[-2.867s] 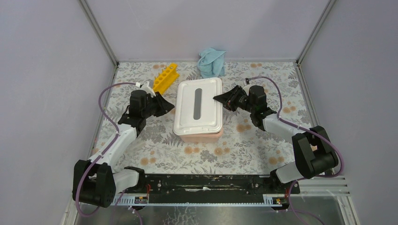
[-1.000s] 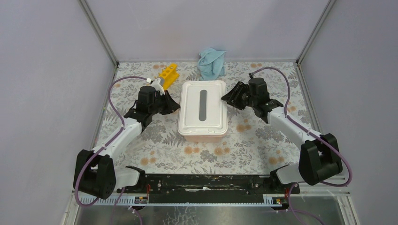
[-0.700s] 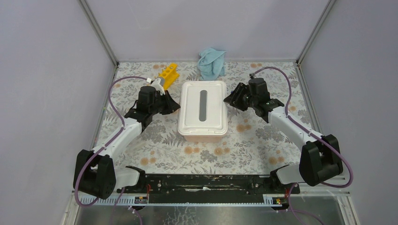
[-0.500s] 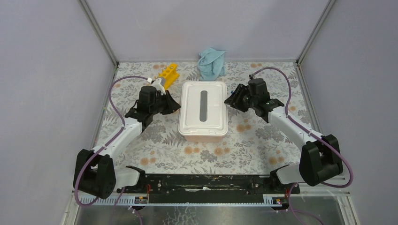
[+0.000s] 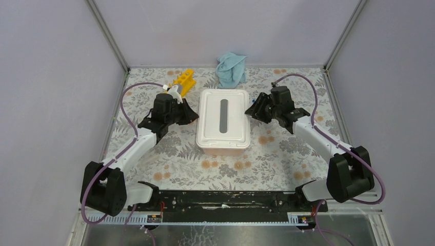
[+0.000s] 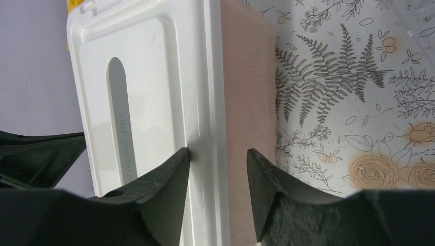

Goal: Organize the chemistry lab equipment
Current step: Close the lid of the storage box.

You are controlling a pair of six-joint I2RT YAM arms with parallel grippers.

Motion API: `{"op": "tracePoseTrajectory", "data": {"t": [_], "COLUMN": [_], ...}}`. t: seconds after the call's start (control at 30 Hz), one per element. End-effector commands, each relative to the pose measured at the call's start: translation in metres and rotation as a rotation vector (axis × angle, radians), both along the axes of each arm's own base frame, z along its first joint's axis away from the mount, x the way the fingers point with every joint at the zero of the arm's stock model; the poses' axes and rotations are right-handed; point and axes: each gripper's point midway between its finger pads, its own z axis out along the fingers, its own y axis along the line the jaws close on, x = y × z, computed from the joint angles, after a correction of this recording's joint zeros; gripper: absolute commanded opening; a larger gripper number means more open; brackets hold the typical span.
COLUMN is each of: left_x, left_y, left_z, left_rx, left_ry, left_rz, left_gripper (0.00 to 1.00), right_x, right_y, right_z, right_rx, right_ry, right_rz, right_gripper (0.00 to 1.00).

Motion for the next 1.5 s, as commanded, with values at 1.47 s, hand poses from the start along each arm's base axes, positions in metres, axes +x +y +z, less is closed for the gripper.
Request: {"op": "tracePoseTrajectory", "data": {"t": [1.47], "left_x": [0.06], "left_y": [-0.051], "left_z": [0.05], "left_rx": [0.201], "left_ry": [-0.192], "left_rz": [-0.054], "left_gripper": [0.34], "right_x": [0.059], "right_y": [0.036], "right_z": [0.036], "right_rx": [-0.344], "right_ry": [-0.169], "right_rz": [0.161], "right_gripper": [0.14]}}
